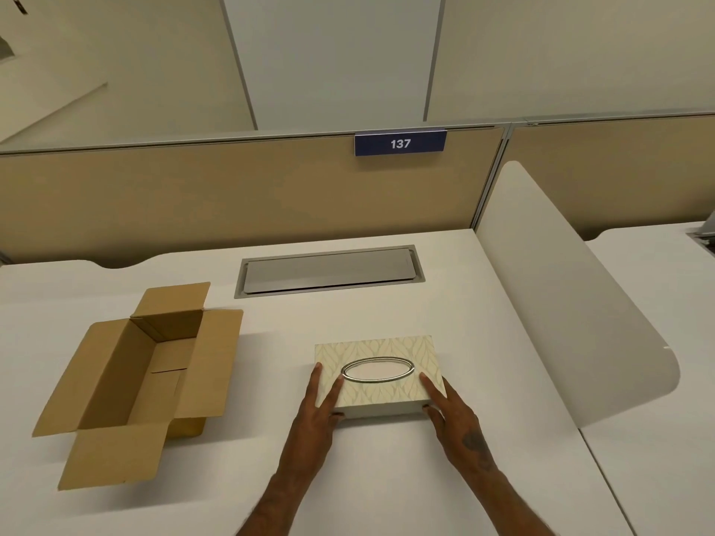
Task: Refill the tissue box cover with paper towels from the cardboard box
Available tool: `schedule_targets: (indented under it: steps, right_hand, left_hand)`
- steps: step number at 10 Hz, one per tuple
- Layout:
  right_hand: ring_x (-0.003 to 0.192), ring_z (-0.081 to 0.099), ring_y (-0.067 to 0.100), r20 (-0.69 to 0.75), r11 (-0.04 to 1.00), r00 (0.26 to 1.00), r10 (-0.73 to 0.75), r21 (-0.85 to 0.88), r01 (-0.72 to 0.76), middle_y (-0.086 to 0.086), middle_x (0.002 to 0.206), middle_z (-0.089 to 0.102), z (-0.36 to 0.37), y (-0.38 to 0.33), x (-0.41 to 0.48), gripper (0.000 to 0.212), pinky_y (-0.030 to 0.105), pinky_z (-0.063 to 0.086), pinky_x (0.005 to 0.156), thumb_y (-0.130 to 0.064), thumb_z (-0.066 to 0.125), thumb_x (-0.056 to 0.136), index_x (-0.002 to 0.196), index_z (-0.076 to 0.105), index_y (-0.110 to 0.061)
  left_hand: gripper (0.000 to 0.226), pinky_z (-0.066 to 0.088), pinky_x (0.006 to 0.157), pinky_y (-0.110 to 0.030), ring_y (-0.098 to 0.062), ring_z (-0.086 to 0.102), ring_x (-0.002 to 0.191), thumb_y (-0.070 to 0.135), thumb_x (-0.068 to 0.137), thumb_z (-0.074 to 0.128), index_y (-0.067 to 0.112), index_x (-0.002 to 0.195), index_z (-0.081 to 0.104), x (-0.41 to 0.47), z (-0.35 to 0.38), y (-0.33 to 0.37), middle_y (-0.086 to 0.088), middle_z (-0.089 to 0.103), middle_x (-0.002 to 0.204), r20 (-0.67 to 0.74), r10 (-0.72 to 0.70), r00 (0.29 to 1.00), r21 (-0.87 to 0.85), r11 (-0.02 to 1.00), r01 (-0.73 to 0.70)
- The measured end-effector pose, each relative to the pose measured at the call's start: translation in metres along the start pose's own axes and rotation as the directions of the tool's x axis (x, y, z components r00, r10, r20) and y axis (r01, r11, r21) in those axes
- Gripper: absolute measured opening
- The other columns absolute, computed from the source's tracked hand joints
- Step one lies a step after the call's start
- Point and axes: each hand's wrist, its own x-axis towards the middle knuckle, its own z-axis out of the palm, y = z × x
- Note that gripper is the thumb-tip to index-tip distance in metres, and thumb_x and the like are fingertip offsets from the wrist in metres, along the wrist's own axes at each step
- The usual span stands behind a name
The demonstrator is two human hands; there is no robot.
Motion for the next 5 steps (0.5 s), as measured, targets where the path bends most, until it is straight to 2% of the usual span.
schedule_targets:
  steps: [2, 3, 4, 5]
  right_hand:
    - [0.140, 0.044, 0.022, 0.045, 1.000, 0.999, -0.002, 0.016, 0.002, 0.004, 0.157, 0.036, -0.002, -0.002, -0.002, 0.065, 0.031, 0.041, 0.109, -0.024, 0.062, 0.094, 0.150, 0.028, -0.030]
    - [0.141, 0.042, 0.021, 0.067, 1.000, 0.998, -0.003, 0.008, 0.002, 0.003, 0.158, 0.032, -0.005, -0.007, -0.003, 0.072, 0.030, 0.041, 0.109, -0.032, 0.066, 0.091, 0.152, 0.028, -0.030]
    - [0.144, 0.036, 0.020, 0.090, 1.000, 0.996, 0.019, 0.006, -0.020, 0.002, 0.164, 0.018, -0.006, -0.010, -0.006, 0.078, 0.029, 0.041, 0.108, -0.044, 0.063, 0.090, 0.154, 0.020, -0.033]
    - [0.148, 0.026, 0.029, 0.001, 0.994, 1.000, -0.004, -0.108, 0.004, 0.008, 0.165, 0.007, -0.010, -0.015, -0.010, 0.080, 0.041, 0.042, 0.111, -0.064, 0.047, 0.087, 0.154, 0.020, -0.029]
  left_hand:
    - [0.080, 0.039, 0.091, -0.008, -0.017, 0.042, 0.135, 0.001, 0.088, 0.064, 0.035, 0.148, 0.023, -0.002, -0.001, -0.002, 0.004, -0.001, 0.162, 0.021, -0.012, 1.000, -0.003, 1.000, 0.012]
    - [0.079, 0.039, 0.101, -0.019, -0.015, 0.021, 0.146, 0.016, 0.092, 0.062, 0.035, 0.150, 0.011, -0.002, -0.007, -0.004, 0.006, -0.012, 0.161, 0.064, 0.015, 0.998, 0.042, 0.999, -0.018]
    - [0.079, 0.035, 0.107, -0.024, -0.015, 0.004, 0.149, 0.037, 0.093, 0.058, 0.033, 0.151, 0.003, -0.005, -0.014, -0.005, 0.004, -0.016, 0.160, 0.063, 0.012, 0.998, 0.089, 0.996, -0.017]
    - [0.075, 0.029, 0.113, -0.029, -0.014, -0.006, 0.149, 0.051, 0.095, 0.045, 0.036, 0.150, -0.003, -0.008, -0.025, 0.002, 0.003, -0.017, 0.161, 0.020, 0.001, 1.000, 0.134, 0.991, -0.003]
